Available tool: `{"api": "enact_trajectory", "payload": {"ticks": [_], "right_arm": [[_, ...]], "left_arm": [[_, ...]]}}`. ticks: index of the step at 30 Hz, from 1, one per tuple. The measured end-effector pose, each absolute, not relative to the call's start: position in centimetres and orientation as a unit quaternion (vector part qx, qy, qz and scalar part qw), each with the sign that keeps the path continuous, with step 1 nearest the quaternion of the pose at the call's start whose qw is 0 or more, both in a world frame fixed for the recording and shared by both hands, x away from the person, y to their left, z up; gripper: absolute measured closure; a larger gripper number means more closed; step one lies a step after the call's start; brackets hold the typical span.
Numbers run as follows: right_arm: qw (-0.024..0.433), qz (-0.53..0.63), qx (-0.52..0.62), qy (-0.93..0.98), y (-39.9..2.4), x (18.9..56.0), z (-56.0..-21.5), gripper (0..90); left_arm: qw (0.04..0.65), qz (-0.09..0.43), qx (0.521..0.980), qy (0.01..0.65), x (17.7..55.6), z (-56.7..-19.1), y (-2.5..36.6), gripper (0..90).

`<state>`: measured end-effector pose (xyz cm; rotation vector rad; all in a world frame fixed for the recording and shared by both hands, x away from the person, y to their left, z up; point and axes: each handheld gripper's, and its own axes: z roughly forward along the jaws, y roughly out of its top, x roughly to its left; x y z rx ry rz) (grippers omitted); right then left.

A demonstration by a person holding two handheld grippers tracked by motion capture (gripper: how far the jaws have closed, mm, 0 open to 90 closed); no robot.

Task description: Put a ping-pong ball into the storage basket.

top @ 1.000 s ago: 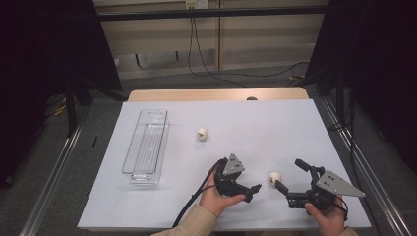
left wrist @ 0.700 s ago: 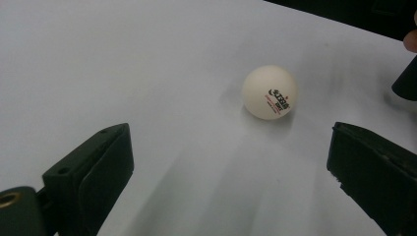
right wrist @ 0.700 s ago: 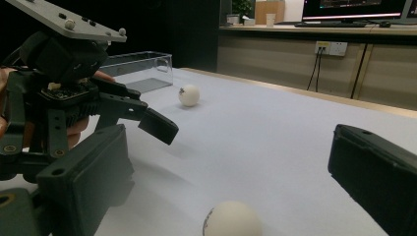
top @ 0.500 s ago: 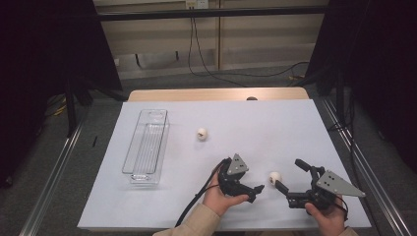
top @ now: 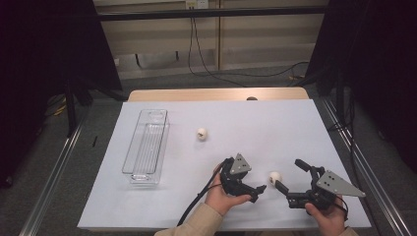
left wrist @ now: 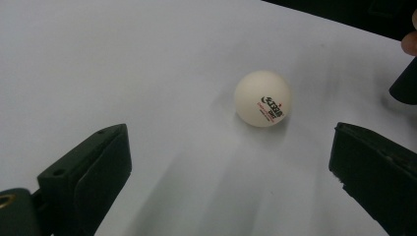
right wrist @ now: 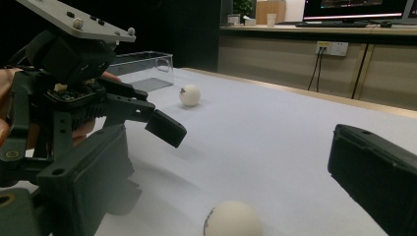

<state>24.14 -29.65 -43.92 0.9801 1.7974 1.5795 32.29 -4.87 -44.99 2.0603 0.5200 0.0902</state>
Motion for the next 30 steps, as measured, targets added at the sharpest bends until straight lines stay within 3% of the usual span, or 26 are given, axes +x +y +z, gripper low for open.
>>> {"api": "enact_trajectory", "payload": {"ticks": [30], "right_arm": [[0.274, 0.587, 0.364, 0.669, -29.7, 24.1, -43.9, 1.6]], "left_arm": [[0.482, 0.027, 0.853, 0.199, 32.4, -45.1, -6.4, 5.0]]}}
